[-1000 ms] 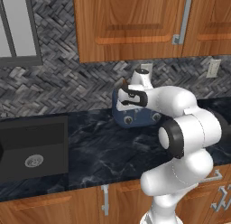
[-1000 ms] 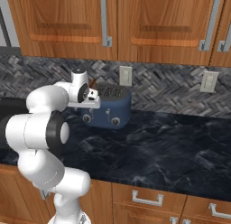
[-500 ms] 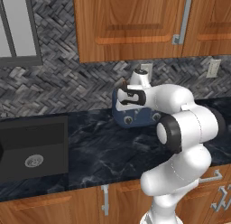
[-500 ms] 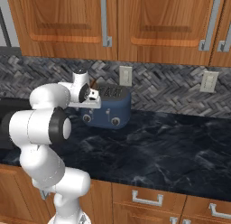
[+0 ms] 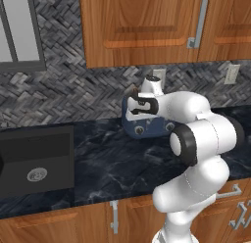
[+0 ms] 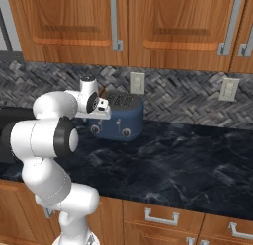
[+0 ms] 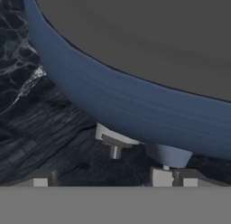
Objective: Start the toaster. Once the lever pops up, take the bread to the plate on the dining counter.
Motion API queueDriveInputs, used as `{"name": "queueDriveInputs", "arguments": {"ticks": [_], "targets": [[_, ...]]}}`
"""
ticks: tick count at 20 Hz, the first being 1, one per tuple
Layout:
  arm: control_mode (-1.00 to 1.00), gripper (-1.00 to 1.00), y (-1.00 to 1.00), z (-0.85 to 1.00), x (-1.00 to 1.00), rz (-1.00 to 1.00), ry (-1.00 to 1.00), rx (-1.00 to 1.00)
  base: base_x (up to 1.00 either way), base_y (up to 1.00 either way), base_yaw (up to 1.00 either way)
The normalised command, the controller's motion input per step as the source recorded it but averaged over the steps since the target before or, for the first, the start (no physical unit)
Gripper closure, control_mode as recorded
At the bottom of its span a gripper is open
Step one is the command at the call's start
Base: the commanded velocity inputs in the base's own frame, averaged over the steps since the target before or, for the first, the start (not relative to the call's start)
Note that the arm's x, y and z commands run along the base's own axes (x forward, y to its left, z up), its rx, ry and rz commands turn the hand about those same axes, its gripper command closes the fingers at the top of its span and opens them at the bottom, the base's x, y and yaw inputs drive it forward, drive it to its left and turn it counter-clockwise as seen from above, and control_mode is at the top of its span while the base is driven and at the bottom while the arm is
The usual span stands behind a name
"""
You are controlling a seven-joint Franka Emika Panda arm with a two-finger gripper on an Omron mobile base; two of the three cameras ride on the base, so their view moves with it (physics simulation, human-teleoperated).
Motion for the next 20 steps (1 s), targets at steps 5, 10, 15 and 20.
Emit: {"name": "queueDriveInputs", "arguments": {"ticks": [5,10,15,20], "targets": [[-1.0,-1.0,0.0,-0.13,0.0,0.0,0.0,0.0,0.0,0.0,0.0],[-1.0,-1.0,0.0,-0.16,0.0,0.0,0.0,0.0,0.0,0.0,0.0],[-1.0,-1.0,0.0,-0.19,0.0,0.0,0.0,0.0,0.0,0.0,0.0],[-1.0,-1.0,0.0,-0.21,0.0,0.0,0.0,0.0,0.0,0.0,0.0]]}}
